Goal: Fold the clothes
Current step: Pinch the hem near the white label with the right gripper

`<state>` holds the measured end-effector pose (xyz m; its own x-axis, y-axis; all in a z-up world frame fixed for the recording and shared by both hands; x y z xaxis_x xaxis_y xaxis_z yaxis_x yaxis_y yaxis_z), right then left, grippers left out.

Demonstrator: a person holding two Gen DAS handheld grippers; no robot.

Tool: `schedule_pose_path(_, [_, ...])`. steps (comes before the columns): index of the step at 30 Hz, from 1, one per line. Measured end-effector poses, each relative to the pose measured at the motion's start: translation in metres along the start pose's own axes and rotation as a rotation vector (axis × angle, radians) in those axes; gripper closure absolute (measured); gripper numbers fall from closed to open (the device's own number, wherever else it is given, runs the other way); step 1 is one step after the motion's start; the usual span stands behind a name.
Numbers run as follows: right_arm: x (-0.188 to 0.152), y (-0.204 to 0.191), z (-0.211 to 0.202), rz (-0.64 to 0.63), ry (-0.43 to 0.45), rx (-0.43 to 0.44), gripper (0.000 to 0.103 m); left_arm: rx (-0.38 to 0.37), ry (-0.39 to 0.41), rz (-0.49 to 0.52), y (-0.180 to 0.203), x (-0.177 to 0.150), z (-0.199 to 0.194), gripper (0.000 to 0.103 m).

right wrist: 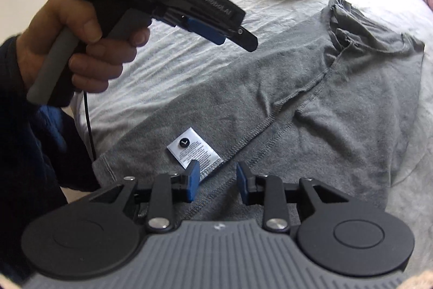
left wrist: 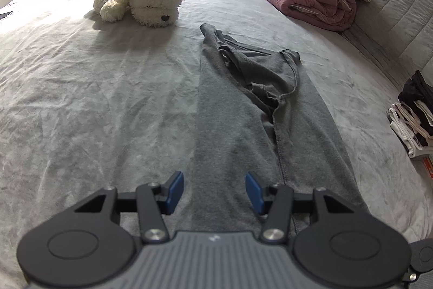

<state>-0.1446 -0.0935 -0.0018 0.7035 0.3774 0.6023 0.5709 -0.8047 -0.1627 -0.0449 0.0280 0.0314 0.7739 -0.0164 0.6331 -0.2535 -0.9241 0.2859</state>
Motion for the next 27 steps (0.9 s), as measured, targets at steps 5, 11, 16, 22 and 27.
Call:
schedule_pose_path(5, [0.0, 0.006, 0.017, 0.19, -0.059, 0.095, 0.074, 0.0, -0.005, -0.008, 0.002, 0.001, 0.004, 0.051])
schedule_pose_path(11, [-0.002, -0.003, 0.016, 0.229, -0.041, 0.046, 0.101, 0.0, -0.023, 0.01, 0.005, -0.004, 0.009, 0.051])
schedule_pose_path(16, [-0.003, -0.004, 0.0, 0.254, -0.015, 0.044, 0.101, -0.01, -0.036, 0.034, 0.01, -0.01, 0.01, 0.051])
schedule_pose_path(22, [-0.008, 0.006, -0.02, 0.322, 0.0, 0.063, 0.101, -0.025, -0.05, 0.087, 0.02, -0.018, 0.011, 0.051])
schedule_pose_path(27, [-0.014, 0.026, -0.013, 0.419, -0.067, 0.085, 0.101, 0.014, -0.098, 0.15, 0.027, -0.029, 0.023, 0.049])
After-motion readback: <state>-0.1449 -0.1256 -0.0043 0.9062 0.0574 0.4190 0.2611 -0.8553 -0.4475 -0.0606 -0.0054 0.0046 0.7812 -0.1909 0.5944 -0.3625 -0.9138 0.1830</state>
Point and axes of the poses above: each gripper's, at about its wrist camera, not at the fingertips, and z roughly the way its jaws point, y to its right, x to its top, the point moved 4 cm from there along z, roughly the way its jaws point, and after that the axes turned 5 degrees about -x, right-handed, at the moved point
